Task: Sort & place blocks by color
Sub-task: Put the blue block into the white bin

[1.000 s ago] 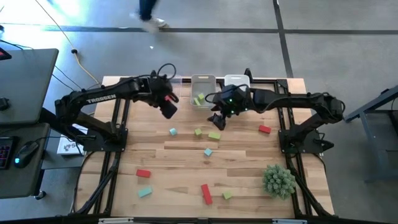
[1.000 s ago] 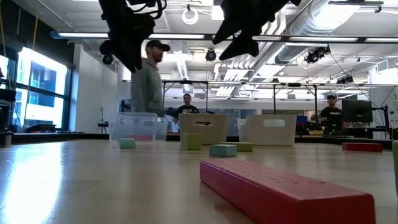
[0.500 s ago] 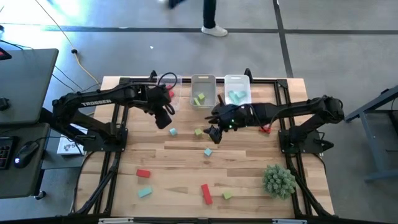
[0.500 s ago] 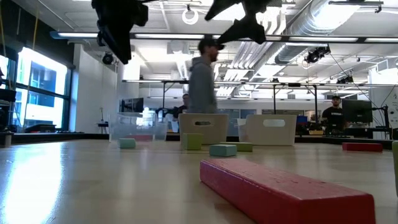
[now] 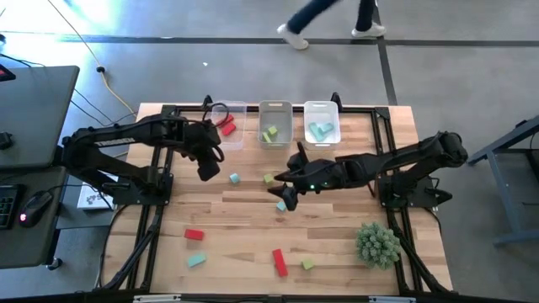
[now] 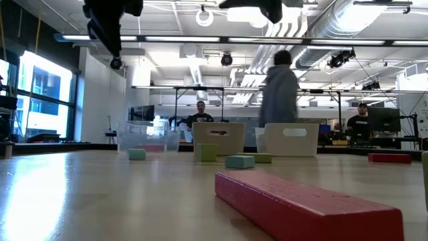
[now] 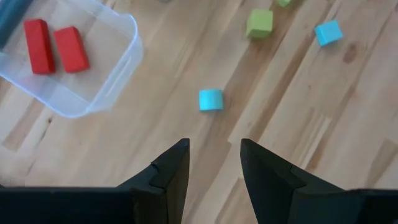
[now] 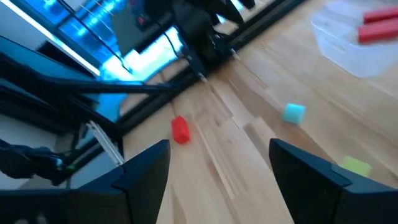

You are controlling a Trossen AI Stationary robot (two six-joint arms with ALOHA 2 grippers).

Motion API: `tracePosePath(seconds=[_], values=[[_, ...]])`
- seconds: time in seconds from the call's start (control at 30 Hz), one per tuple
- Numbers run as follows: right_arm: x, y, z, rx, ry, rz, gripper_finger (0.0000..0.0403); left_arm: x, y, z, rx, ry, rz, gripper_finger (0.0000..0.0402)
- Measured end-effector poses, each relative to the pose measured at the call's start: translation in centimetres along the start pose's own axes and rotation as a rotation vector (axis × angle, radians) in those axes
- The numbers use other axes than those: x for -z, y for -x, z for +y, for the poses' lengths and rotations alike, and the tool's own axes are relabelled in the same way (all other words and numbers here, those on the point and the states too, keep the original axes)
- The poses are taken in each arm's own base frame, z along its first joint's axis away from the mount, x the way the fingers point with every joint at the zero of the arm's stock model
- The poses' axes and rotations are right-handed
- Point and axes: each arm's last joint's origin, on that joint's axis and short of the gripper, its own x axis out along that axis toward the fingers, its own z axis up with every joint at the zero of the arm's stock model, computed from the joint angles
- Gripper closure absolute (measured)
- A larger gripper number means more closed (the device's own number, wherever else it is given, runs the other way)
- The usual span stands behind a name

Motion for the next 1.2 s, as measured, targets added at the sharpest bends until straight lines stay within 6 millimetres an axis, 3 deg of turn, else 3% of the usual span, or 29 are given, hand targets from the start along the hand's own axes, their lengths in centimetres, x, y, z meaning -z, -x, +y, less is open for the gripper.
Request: tracePosePath(seconds=[0.3,0.53,0.8,1.2], values=[[0.4,-0.3,1.4,-0.028,0.020,-0.042,0.0140,0.8,0.2,-1.2,0.014,-0.030,0.032,0.0268],[-0.5,-3.4,3.4,0.084,0.154,0.113,0.0140,1.1,0.3,-1.7,0.023,-0.031,0.034,0.0268],[0.5,-6.1,1.9,0.357,0.233,0.411,0.0140,1.1,0.3,-1.7,0.020,-0.018,0.033,0.0268],[3.4,-10.6,-2.4,0.516,0.033,0.641,0.0140,1.1,0.3,-1.7,0.017,-0.008,0.032,0.0268]])
